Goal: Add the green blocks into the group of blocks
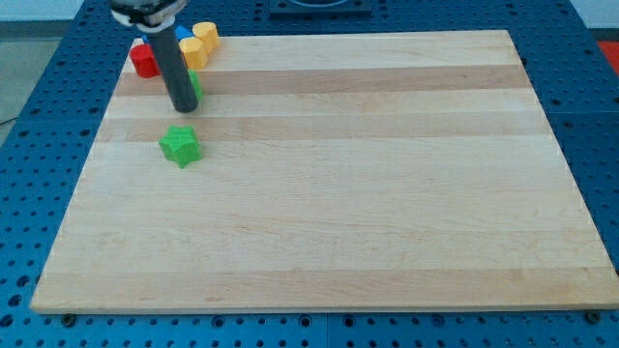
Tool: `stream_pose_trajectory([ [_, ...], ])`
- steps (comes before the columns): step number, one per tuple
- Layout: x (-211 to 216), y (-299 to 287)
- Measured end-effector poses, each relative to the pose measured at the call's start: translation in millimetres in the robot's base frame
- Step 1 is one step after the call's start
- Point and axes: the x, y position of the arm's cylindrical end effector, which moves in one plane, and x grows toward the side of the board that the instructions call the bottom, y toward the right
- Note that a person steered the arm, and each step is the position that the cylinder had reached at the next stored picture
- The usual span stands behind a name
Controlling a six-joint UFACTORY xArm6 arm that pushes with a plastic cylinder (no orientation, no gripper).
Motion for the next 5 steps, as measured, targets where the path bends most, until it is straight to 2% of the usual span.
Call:
stream_pose_trajectory([
  [1,-18.0,0.0],
  [2,10.7,0.0],
  [4,104.1,66.6],
  [5,133.0,52.2],
])
